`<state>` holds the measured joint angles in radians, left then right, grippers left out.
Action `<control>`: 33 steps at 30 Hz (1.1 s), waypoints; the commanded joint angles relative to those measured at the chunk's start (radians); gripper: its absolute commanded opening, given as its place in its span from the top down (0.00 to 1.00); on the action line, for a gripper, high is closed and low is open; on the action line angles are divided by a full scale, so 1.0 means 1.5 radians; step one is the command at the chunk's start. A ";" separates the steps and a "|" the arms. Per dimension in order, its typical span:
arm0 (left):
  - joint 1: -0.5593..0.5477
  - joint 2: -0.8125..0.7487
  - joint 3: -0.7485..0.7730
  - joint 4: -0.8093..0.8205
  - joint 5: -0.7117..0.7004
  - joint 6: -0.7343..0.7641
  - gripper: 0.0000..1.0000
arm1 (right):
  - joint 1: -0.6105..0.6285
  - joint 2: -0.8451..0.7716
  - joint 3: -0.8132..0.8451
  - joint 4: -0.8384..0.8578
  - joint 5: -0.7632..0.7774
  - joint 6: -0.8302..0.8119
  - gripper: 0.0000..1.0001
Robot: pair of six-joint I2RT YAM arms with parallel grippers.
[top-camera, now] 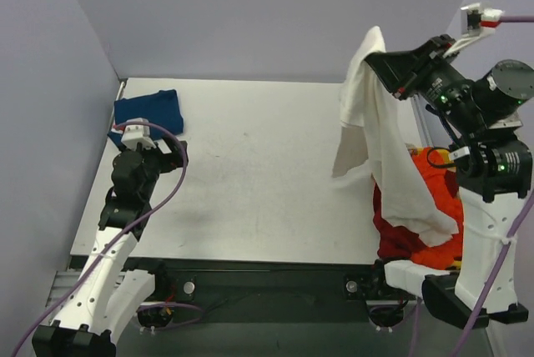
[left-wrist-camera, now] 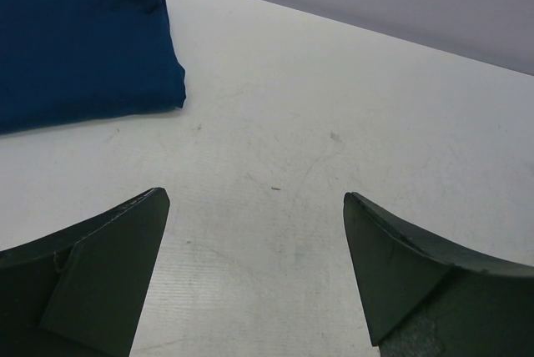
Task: Fold and stack the t-shirts
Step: Move the tshirt to the center of the board
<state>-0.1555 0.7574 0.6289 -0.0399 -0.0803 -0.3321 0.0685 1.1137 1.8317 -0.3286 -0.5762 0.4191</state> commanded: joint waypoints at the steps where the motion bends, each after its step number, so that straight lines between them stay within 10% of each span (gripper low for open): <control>1: -0.003 -0.016 -0.003 0.040 0.001 0.007 0.03 | 0.073 0.066 0.094 0.073 -0.094 -0.010 1.00; 9: -0.005 -0.024 -0.003 0.034 -0.011 0.015 0.03 | 0.213 0.265 0.392 0.048 -0.078 -0.023 1.00; 14: -0.005 -0.029 -0.003 0.028 -0.024 0.018 0.03 | 0.242 0.302 0.395 0.116 -0.072 -0.002 1.00; 18: -0.004 -0.026 -0.004 0.029 -0.024 0.020 0.03 | 0.240 0.271 0.293 0.127 -0.023 -0.020 1.00; 27: -0.012 0.016 -0.003 0.028 -0.058 0.025 0.05 | 0.164 0.075 -0.348 0.213 0.299 0.023 0.94; 33: -0.078 0.128 0.030 0.028 -0.096 0.031 0.10 | 0.125 0.107 -0.504 0.196 0.371 0.031 0.49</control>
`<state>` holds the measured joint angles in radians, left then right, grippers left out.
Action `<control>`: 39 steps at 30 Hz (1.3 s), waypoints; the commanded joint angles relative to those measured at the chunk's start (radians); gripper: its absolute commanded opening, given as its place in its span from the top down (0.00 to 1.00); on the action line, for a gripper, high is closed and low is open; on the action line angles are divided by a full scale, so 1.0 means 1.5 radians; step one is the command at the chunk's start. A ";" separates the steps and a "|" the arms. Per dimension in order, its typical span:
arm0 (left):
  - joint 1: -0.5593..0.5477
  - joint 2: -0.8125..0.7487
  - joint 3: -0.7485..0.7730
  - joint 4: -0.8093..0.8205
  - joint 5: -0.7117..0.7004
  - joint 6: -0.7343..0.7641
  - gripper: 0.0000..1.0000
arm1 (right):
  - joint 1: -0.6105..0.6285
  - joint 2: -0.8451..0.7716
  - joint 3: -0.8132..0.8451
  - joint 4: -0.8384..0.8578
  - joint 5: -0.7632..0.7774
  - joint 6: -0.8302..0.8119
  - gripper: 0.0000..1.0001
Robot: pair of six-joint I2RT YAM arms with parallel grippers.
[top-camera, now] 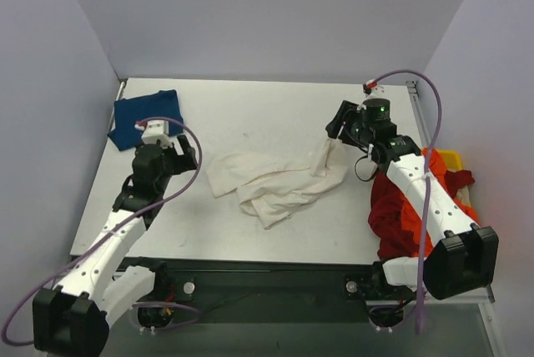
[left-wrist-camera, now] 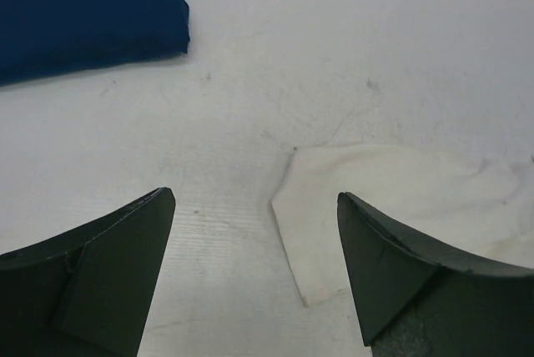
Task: Fold and stack the t-shirts
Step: Move the tshirt to the center of the board
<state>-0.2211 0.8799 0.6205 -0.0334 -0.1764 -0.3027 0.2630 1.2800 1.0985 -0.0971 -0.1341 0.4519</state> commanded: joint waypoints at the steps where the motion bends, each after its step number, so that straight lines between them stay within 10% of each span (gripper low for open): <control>1: -0.065 0.061 0.041 0.023 -0.044 0.012 0.10 | -0.006 0.003 -0.024 0.040 0.084 0.005 0.42; 39: -0.202 0.331 -0.009 -0.002 0.006 -0.135 0.34 | -0.033 -0.004 -0.101 0.086 0.021 -0.030 0.31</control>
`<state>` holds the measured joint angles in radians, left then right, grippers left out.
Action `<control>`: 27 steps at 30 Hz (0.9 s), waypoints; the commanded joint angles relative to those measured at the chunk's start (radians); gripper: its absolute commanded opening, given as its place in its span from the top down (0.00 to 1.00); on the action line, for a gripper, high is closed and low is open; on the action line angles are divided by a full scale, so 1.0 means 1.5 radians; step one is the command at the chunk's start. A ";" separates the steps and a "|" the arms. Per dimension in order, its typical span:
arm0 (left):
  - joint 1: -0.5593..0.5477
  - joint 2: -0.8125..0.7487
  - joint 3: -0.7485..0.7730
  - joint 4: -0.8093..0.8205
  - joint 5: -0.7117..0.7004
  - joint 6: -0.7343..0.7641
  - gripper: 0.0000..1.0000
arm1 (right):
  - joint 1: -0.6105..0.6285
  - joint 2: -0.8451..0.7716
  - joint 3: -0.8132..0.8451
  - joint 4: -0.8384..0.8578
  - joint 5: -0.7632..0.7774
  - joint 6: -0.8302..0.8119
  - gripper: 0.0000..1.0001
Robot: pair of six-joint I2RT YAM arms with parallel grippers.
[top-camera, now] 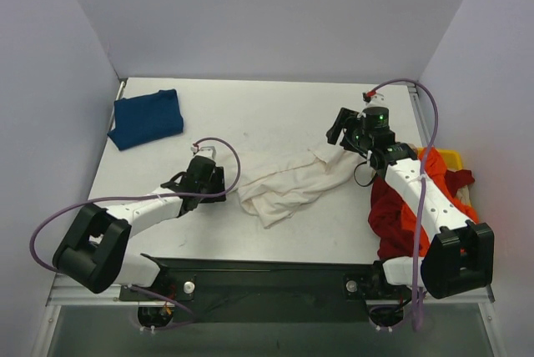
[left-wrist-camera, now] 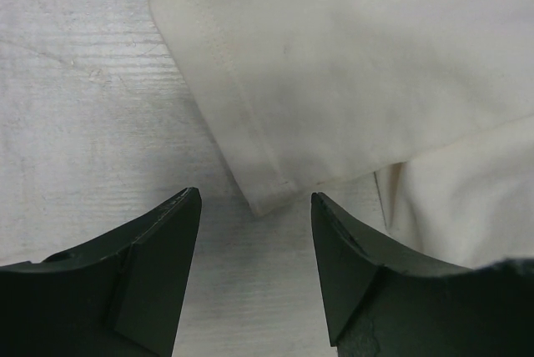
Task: Fold and stack the t-shirts
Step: Move the tshirt to the center of the board, then flatten out the tshirt
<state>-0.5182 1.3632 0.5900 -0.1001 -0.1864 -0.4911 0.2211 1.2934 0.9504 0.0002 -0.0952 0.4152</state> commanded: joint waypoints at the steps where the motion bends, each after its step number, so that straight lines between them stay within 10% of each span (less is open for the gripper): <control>1: -0.004 0.010 0.012 0.047 0.016 -0.010 0.35 | -0.005 -0.013 -0.004 0.021 -0.004 -0.007 0.31; 9: -0.003 0.029 0.011 0.054 0.013 -0.012 0.37 | -0.005 -0.010 -0.004 0.022 -0.009 -0.008 0.30; 27: -0.004 0.069 -0.006 0.089 0.034 -0.011 0.95 | -0.005 -0.014 -0.011 0.015 -0.020 -0.012 0.30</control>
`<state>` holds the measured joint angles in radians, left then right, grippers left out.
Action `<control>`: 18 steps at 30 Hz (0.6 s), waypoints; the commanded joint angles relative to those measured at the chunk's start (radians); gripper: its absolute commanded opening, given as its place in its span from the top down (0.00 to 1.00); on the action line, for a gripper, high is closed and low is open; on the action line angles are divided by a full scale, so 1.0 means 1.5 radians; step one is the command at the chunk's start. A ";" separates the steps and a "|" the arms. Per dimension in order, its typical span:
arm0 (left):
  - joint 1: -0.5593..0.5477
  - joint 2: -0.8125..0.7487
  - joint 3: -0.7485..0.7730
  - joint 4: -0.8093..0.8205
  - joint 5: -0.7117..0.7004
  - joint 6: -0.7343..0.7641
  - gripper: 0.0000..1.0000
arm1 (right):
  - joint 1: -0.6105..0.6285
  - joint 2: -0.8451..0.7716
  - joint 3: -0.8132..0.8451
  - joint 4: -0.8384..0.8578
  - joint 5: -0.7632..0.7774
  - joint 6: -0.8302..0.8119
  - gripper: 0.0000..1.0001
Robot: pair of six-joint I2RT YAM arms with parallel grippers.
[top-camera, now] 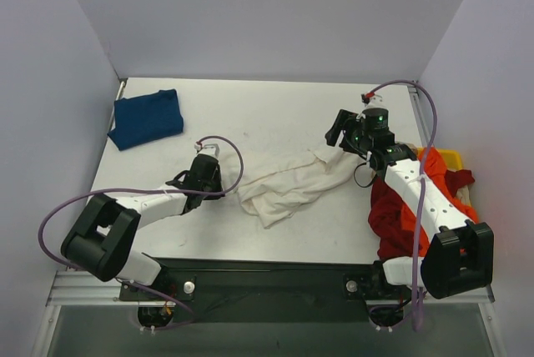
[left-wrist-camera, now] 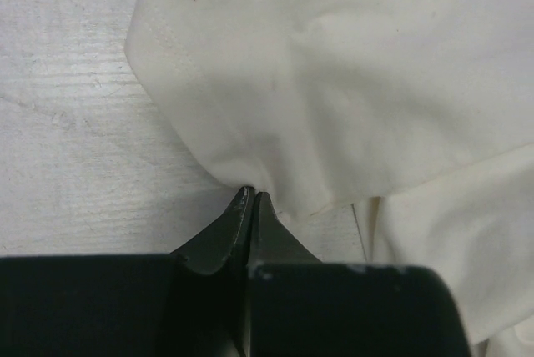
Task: Fold and stack the t-shirts
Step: Flatten out the tshirt
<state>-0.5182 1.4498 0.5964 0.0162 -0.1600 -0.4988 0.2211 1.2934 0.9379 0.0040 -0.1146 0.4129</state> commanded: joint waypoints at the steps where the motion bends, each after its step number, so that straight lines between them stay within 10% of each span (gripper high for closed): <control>1: -0.003 0.009 -0.012 0.013 0.016 -0.007 0.99 | -0.005 -0.013 -0.002 0.012 -0.009 -0.012 0.30; 18: 0.145 -0.180 0.138 -0.055 0.045 0.082 1.00 | 0.068 0.101 0.065 -0.087 0.074 -0.051 0.38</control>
<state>-0.3691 1.2072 0.7513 -0.0689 -0.1535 -0.4133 0.2745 1.4334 0.9794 -0.0570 -0.1200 0.3668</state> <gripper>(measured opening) 0.025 0.627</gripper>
